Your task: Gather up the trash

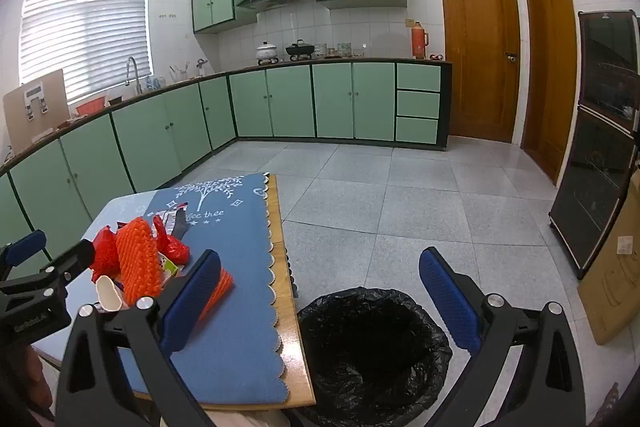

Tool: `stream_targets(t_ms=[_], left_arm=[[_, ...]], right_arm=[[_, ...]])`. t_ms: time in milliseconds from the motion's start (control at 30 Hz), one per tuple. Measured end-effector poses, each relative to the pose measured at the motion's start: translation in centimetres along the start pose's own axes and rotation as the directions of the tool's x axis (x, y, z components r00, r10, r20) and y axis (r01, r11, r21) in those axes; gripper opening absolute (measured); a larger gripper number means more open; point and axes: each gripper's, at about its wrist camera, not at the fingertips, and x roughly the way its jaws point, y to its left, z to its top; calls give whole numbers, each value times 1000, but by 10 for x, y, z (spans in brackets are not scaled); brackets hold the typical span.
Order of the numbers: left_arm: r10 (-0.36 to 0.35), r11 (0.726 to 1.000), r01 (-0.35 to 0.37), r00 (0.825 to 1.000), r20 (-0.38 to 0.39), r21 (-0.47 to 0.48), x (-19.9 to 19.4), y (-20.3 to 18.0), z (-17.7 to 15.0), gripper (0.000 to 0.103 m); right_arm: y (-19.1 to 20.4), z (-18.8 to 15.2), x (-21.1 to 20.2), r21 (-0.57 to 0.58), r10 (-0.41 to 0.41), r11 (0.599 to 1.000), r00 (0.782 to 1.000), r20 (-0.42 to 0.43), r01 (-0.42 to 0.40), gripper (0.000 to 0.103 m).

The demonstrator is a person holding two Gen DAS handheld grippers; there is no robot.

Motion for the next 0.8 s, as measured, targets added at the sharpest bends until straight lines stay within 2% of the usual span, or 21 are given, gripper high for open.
stream_targets(t_ms=[800], left_arm=[[4, 1000, -4, 1000, 3, -9, -4, 2, 3, 98]], right_arm=[[-1, 0, 3, 2, 4, 1000, 1000, -6, -4, 97]])
